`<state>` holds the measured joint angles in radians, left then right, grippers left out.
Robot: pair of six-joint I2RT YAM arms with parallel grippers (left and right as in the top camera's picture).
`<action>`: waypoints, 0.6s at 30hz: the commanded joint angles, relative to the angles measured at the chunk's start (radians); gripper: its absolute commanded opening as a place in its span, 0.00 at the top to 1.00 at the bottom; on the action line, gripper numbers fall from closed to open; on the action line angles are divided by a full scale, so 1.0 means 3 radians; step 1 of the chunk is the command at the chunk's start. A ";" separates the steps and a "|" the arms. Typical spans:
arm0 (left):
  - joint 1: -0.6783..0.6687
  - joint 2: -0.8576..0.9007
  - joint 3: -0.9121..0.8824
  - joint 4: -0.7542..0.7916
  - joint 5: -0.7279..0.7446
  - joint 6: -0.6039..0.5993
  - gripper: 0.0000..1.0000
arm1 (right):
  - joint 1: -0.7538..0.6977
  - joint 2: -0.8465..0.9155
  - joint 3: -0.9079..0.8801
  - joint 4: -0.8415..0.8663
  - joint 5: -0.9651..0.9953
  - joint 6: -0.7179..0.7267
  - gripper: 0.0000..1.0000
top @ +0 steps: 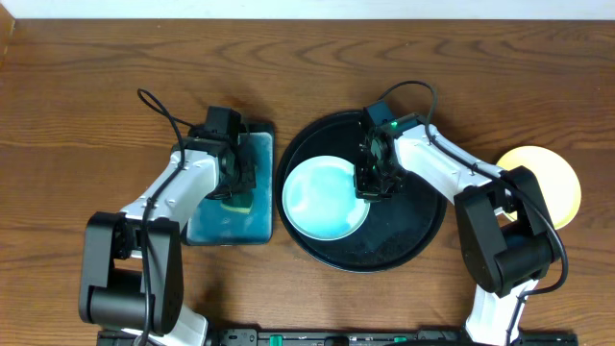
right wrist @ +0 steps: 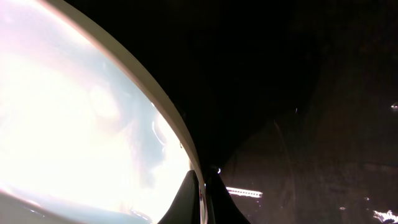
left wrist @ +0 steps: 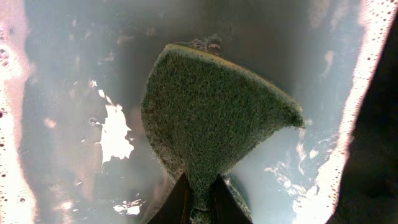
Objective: Clean dirty plates on tray and stack at the side
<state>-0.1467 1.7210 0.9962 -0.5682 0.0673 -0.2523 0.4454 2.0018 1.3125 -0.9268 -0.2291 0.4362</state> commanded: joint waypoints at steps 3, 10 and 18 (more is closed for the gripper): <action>0.0008 0.0195 -0.0036 0.0028 -0.0067 0.0066 0.92 | -0.0061 0.0066 -0.0065 -0.0027 0.0224 -0.0038 0.99; 0.0009 0.0229 -0.0036 0.0027 -0.0066 0.0065 0.83 | -0.0061 0.0066 -0.0065 -0.0027 0.0224 -0.0039 0.99; 0.0009 0.0108 0.0036 -0.0065 -0.0067 0.0066 0.60 | -0.0061 0.0066 -0.0065 -0.0027 0.0224 -0.0039 0.99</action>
<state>-0.1467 1.7500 0.9966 -0.5636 0.0666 -0.2379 0.4454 2.0018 1.3125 -0.9268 -0.2291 0.4362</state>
